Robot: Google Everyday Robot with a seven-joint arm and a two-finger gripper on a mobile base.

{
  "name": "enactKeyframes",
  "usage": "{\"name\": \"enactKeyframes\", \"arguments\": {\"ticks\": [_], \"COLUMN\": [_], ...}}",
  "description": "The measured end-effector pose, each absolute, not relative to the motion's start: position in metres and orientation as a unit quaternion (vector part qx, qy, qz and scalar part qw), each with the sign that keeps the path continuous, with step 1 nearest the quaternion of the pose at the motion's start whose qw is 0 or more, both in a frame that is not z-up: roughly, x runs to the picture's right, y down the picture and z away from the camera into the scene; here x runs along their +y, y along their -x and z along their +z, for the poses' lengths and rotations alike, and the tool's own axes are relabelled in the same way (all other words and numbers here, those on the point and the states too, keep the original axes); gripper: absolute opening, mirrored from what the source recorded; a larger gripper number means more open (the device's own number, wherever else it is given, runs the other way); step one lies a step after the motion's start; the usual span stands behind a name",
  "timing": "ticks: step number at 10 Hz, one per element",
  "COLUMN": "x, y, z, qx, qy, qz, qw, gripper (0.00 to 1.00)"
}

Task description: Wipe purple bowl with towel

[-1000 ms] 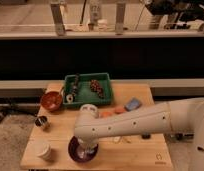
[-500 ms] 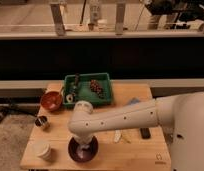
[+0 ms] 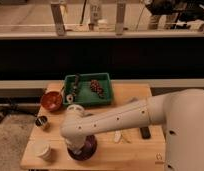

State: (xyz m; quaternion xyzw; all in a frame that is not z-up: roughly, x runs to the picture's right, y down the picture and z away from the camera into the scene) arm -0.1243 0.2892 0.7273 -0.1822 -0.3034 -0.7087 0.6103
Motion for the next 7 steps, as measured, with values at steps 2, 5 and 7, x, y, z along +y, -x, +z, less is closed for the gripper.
{"name": "enactKeyframes", "arguments": {"ticks": [2,5,7], "x": [0.298,0.296,0.284], "y": [0.114,0.067,0.045], "z": [0.717,0.707,0.708], "qx": [-0.302,-0.279,-0.27], "qy": [0.194,0.215,0.217], "qz": [-0.707,-0.69,-0.674], "qw": [0.61,0.632,0.653], "gripper": [0.0,0.0,0.0]}}
